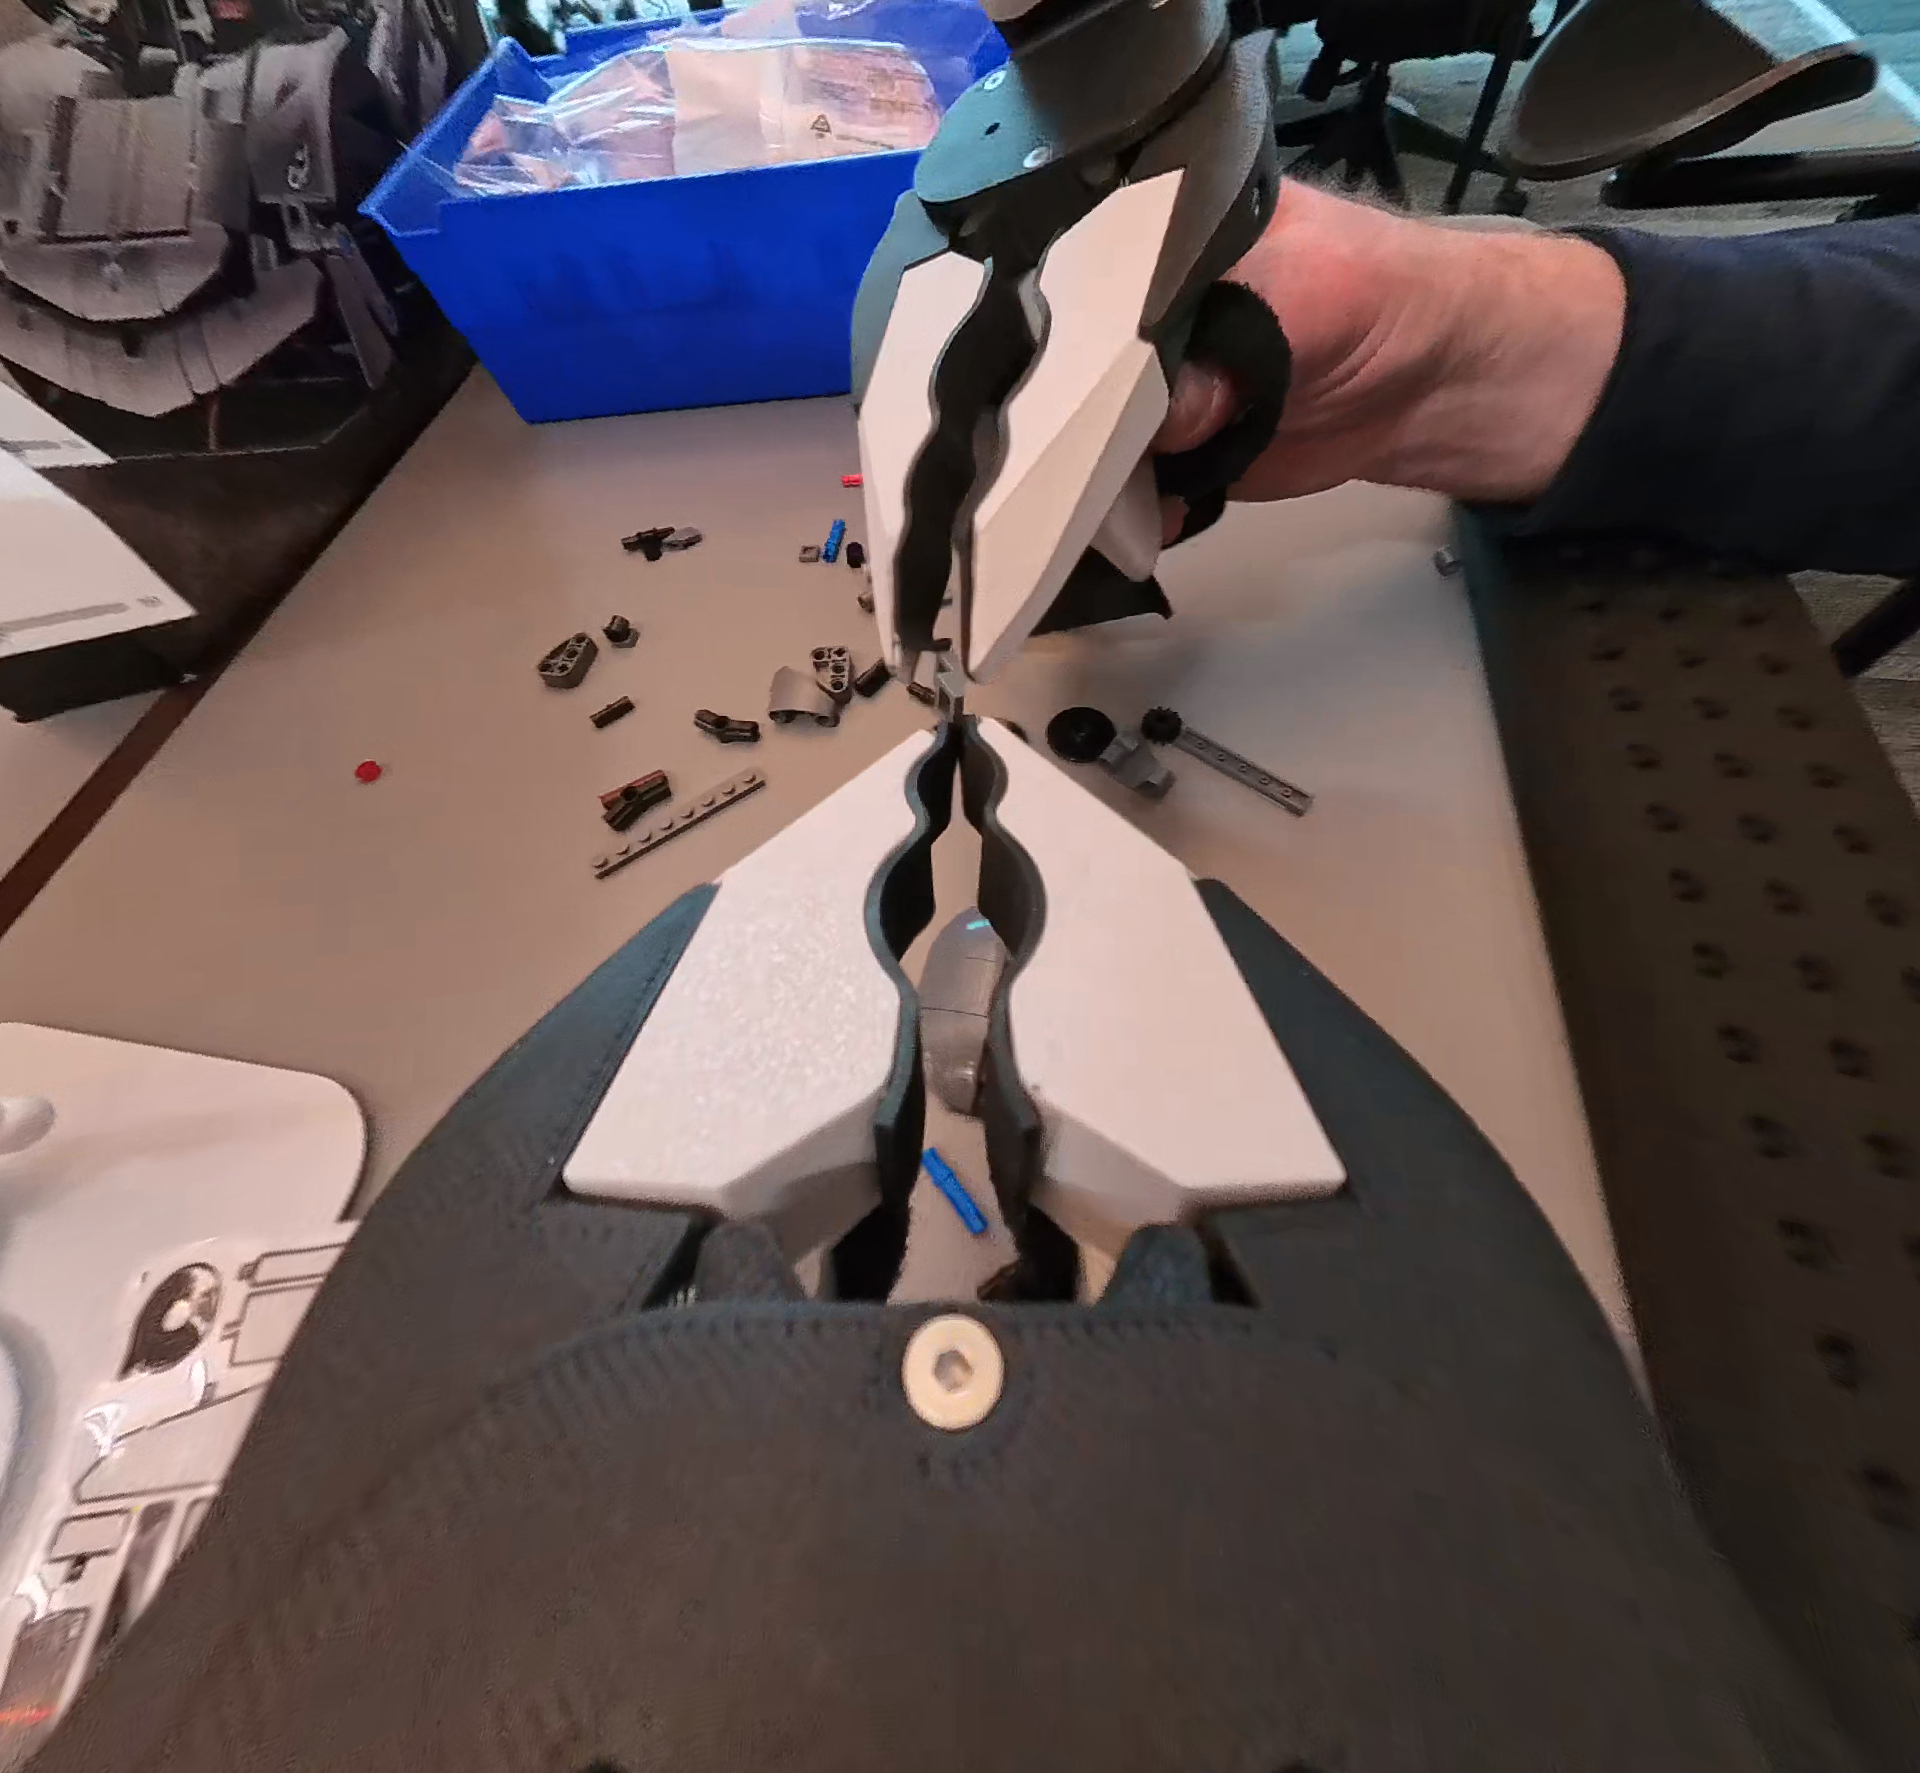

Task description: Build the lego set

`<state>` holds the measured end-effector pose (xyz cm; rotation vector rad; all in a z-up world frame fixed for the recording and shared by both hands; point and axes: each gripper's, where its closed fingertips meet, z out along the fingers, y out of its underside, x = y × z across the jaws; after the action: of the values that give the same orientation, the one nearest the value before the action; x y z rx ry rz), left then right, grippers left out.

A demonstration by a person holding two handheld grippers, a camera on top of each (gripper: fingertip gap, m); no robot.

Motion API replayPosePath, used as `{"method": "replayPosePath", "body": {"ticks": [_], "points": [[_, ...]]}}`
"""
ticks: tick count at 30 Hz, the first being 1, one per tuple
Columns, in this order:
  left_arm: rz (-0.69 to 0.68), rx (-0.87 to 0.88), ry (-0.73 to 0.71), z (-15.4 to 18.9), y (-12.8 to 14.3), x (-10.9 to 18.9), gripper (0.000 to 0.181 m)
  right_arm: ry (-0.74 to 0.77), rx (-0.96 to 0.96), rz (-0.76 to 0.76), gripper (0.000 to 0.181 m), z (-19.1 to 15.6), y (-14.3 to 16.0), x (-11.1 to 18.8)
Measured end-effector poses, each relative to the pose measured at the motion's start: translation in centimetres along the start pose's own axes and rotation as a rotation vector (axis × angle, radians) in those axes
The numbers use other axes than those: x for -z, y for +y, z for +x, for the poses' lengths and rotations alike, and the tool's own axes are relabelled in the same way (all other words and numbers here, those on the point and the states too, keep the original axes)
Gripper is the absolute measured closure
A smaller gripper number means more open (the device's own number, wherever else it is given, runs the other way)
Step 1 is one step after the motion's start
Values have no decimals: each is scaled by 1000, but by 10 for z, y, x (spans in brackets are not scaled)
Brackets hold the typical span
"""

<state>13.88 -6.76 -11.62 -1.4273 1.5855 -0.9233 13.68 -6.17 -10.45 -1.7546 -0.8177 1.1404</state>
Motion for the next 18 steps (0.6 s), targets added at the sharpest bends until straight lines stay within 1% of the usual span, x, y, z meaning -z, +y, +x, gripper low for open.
{"method": "replayPosePath", "body": {"ticks": [4, 6, 13, 18], "points": [[4, 28, 40, 3, 2, -2, 181, 15, 35, -27, 168, 0, 4, -3], [24, 50, 61, 5, 0, -1, 181, 15, 45, -24, 170, 0, 3, -2], [86, 136, 167, 11, -5, 2, 181, -59, 9, -17, 173, -9, 3, -2], [106, 185, 212, 12, -5, 3, 181, -74, -2, -25, 176, -12, 3, -3]]}}
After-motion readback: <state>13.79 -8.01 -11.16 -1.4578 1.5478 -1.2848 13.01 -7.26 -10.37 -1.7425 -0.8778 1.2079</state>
